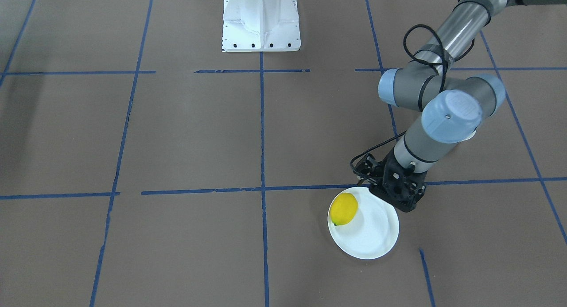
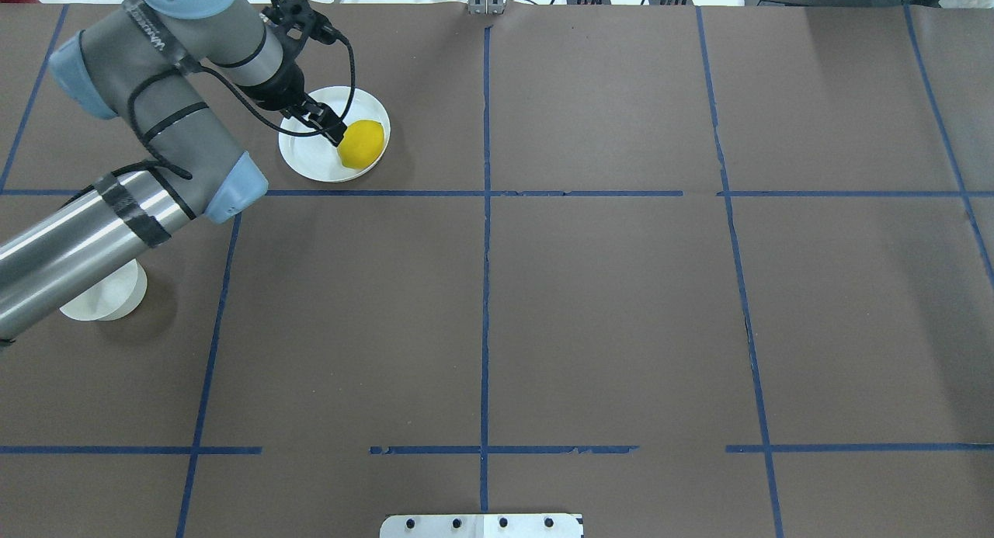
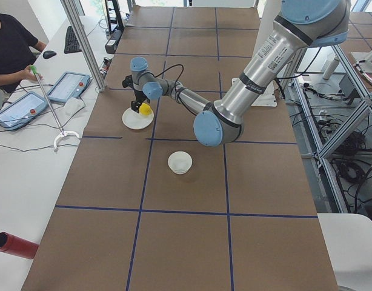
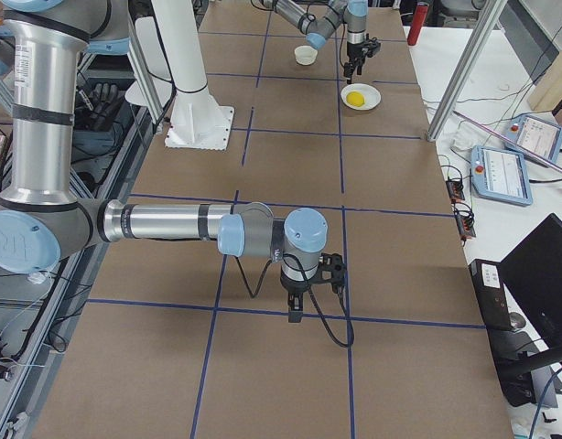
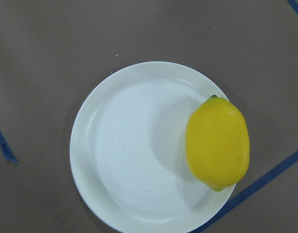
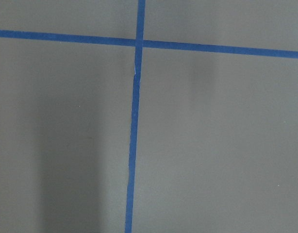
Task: Move lemon from plate to bowl
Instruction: 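Move the left gripper over the yellow lemon on the white plate, then lower the left gripper and close it around the lemon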
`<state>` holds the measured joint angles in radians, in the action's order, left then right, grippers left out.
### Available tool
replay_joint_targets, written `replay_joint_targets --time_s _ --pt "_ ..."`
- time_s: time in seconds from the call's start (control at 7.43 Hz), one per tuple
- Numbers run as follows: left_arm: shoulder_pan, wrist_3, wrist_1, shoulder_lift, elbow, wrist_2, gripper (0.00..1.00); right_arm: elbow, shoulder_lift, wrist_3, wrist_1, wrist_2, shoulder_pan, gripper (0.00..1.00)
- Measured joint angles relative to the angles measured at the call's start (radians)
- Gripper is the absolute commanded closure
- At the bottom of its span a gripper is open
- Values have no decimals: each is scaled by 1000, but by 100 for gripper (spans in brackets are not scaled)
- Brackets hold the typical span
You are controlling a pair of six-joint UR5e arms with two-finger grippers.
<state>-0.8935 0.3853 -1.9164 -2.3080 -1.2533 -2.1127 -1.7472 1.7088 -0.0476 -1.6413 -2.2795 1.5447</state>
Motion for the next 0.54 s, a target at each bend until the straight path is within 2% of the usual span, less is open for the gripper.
replay_joint_targets --time_s 0.27,0.54 --pt "12 21 -21 -47 68 11 0 0 0 0 0 0 0 0" --pt "25 65 -94 -73 143 12 0 0 0 0 0 0 0 0"
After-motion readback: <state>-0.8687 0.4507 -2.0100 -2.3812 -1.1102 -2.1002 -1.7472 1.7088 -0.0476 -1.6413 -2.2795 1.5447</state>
